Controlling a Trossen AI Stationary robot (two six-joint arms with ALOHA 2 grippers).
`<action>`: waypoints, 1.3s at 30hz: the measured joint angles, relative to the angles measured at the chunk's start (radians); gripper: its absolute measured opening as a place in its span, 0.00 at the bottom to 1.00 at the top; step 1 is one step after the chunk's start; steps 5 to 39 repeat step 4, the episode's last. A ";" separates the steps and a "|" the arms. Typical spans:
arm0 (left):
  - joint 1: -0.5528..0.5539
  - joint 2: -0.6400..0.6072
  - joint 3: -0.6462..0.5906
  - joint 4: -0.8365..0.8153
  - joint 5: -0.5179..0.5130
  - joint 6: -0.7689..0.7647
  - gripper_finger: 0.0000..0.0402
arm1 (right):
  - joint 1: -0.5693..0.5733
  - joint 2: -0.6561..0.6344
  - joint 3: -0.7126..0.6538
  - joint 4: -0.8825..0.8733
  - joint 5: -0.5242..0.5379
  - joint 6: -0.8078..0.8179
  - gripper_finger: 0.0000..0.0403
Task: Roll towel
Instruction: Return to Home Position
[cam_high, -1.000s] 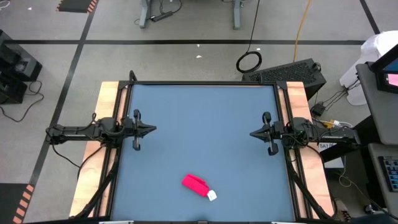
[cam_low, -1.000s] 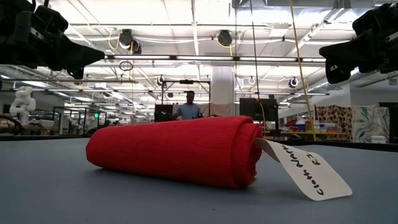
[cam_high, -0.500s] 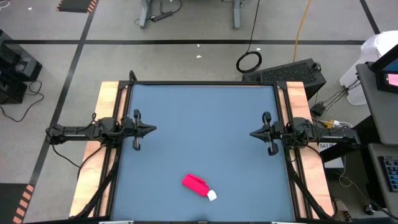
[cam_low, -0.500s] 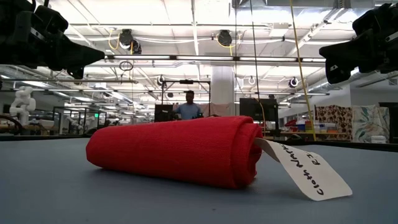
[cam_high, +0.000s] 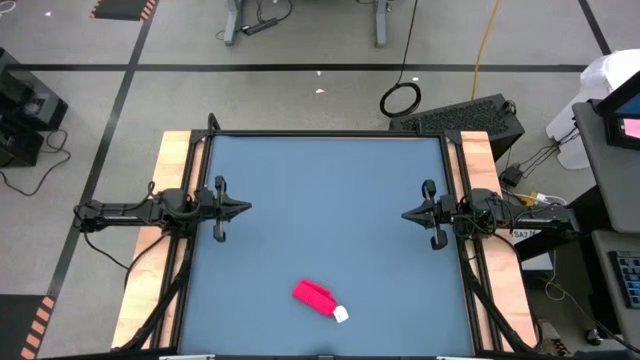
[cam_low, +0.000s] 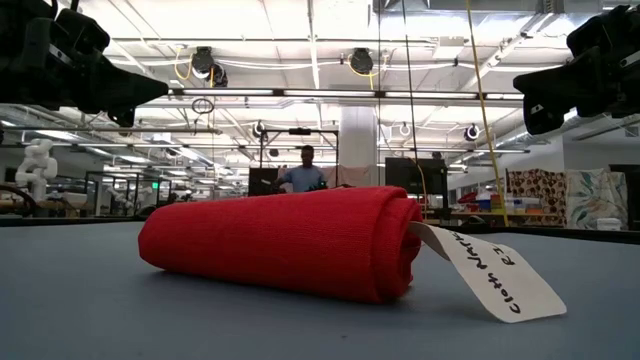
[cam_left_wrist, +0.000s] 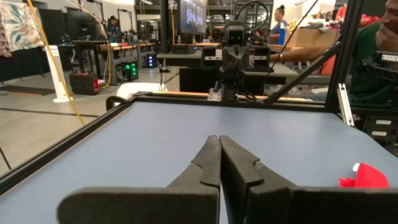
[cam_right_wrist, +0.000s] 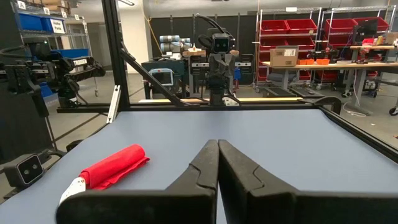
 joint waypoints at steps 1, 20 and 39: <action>0.000 0.000 0.000 0.000 0.000 0.000 0.00 | 0.000 0.000 0.000 0.000 0.000 0.000 0.00; 0.000 0.000 0.000 0.000 0.000 0.000 0.00 | 0.000 0.000 0.000 0.000 0.000 0.000 0.00; 0.000 0.000 0.000 0.000 0.000 0.000 0.00 | 0.000 0.000 0.000 0.000 0.000 0.000 0.00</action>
